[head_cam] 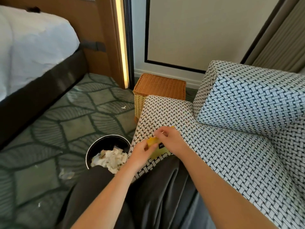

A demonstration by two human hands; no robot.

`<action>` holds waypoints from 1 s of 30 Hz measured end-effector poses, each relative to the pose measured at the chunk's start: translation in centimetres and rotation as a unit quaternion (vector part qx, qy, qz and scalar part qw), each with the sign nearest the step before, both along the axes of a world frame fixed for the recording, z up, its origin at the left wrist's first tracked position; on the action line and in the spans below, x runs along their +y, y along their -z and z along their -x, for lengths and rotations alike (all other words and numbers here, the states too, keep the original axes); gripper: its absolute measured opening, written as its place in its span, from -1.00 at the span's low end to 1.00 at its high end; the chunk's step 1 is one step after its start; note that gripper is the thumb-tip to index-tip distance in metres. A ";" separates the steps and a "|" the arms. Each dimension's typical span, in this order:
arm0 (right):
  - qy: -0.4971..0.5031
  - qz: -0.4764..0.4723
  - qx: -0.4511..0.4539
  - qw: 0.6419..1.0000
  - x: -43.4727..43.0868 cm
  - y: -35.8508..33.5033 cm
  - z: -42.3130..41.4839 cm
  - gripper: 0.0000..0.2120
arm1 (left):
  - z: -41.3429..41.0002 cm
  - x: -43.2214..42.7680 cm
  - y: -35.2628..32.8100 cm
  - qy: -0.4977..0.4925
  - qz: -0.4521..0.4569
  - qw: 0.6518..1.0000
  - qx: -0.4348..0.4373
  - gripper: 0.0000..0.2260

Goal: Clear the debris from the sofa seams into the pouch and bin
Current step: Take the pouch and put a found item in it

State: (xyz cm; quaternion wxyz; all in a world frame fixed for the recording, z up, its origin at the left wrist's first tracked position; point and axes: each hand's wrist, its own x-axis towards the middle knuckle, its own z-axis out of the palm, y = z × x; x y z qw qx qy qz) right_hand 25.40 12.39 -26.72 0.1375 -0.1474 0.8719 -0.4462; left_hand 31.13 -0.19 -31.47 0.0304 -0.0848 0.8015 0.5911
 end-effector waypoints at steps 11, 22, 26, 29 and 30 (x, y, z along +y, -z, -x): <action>-0.086 -0.049 0.087 0.991 -1.5 -0.1 -1.4 -0.94 | -1.4 1.0 0.6 -0.099 0.058 0.989 0.095 -0.86; -0.082 -0.126 0.181 0.972 -1.0 -0.3 -2.2 -0.85 | -2.2 0.4 0.5 -0.101 0.102 0.981 0.133 -0.86; -0.065 -0.164 0.157 0.972 -0.9 -0.3 -2.0 -0.77 | -2.0 0.5 0.4 -0.116 0.094 0.978 0.143 -0.87; -0.028 -0.220 0.178 0.959 -0.6 -0.3 -1.6 -0.76 | -1.7 0.4 0.3 -0.109 0.116 0.974 0.160 -0.91; -0.001 -0.238 0.181 0.954 -0.4 -0.3 -1.3 -0.76 | -1.6 0.4 0.4 -0.110 0.129 0.972 0.160 -0.91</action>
